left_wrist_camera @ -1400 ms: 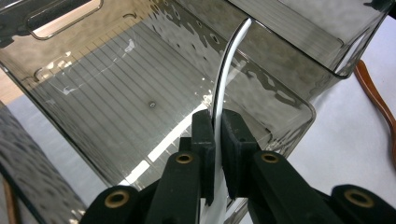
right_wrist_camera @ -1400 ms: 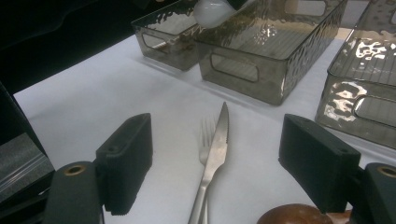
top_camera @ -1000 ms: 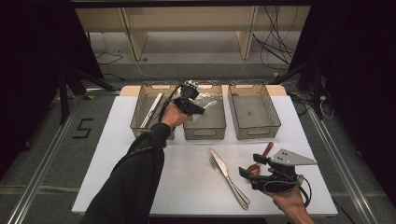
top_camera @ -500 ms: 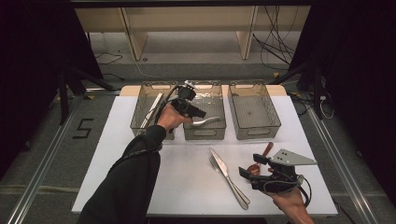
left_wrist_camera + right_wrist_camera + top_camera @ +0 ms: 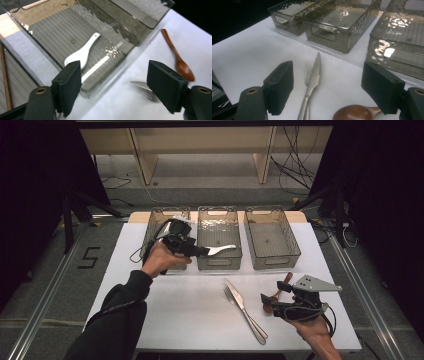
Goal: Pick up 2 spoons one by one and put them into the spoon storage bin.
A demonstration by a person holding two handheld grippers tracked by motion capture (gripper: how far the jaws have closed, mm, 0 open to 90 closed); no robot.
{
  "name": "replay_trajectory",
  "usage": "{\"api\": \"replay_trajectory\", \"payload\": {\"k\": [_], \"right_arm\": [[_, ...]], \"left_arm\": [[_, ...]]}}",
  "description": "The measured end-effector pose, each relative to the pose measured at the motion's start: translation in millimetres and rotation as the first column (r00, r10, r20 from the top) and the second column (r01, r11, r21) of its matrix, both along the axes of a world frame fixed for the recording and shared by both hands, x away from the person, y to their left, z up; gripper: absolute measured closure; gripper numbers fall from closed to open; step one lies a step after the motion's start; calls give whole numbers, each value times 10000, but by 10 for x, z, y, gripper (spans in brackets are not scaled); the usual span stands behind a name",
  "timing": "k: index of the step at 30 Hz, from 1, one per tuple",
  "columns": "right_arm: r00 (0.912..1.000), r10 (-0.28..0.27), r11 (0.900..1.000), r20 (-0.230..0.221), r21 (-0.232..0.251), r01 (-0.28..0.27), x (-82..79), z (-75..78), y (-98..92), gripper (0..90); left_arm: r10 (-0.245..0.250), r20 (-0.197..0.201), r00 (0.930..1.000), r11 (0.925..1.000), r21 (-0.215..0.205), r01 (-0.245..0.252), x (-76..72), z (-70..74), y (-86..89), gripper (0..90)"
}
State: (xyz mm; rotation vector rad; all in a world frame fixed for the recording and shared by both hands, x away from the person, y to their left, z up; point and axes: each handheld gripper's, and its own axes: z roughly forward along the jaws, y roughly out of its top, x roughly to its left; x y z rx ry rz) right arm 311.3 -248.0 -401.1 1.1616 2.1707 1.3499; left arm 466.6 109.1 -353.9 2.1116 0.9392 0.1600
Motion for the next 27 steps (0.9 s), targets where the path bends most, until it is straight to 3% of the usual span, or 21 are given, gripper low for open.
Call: {"api": "replay_trajectory", "payload": {"k": [4, 13, 19, 27], "right_arm": [[9995, -273, 9995, -160, -161, 270, 99, -11, -60, 266], [9968, -631, 9955, -489, -736, 594, 410, -64, -127, 284], [9938, -774, 9920, -795, -1058, 688, 548, -109, -159, 367], [9843, -1247, 9831, -1253, -1498, 1055, 744, -206, -241, 569]], "left_arm": [[49, 158, 9999, 9998, -218, -46, -213, -31, 142, 223], [265, 389, 9989, 9996, -124, -260, -575, -197, 304, 204], [217, 659, 9976, 9997, -135, -209, -777, -286, 356, 199], [140, 1080, 9941, 9997, 163, -159, -956, -369, 413, 199]]}}
